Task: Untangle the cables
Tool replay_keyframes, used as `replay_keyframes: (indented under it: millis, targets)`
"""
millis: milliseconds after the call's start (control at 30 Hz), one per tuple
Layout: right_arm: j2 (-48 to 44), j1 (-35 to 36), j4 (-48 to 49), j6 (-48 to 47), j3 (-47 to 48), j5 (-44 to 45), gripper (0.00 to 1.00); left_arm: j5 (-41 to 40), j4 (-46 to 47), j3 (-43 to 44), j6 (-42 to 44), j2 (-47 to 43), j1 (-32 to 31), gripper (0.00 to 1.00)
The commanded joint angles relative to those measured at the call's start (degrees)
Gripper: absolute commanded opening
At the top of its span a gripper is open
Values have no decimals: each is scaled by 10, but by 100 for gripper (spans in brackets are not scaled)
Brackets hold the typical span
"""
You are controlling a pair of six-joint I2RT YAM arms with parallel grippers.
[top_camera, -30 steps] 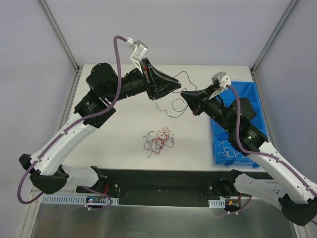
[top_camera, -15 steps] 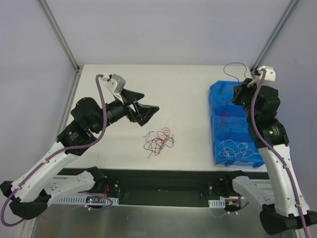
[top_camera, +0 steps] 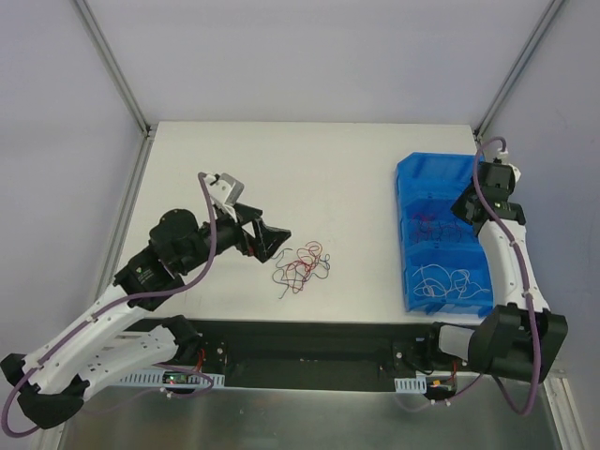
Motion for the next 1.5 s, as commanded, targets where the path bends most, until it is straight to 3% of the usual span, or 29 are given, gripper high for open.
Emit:
replay_keyframes:
  millis: [0, 167, 267, 467, 667, 833, 967, 1267, 1467]
  targets:
    - [41, -17, -21, 63, 3, -7, 0, -6, -7, -37, -16, 17, 0, 99]
    - [124, -51, -73, 97, 27, -76, 0, -18, -9, -52, -36, 66, 1, 99]
    - [126, -60, -48, 115, 1, -95, 0, -23, -9, -46, -48, 104, 0, 99]
    - [109, -59, -19, 103, -15, -120, 18, -78, -9, -44, -87, 162, 3, 99]
    - [59, -58, -10, 50, -39, -85, 44, -58, -6, -15, -109, 248, 34, 99]
    - [15, -44, -14, 30, -41, -75, 55, -45, -4, 5, -106, 325, 39, 97]
    - [-35, 21, -16, 3, -43, -59, 61, -30, 2, 7, -86, 370, 40, 93]
    - [-98, 222, 5, -13, -45, -56, 64, -10, 18, 11, -65, 441, 43, 70]
    - [-87, 327, 43, -7, -50, -123, 65, -20, 20, 20, -47, 488, 44, 40]
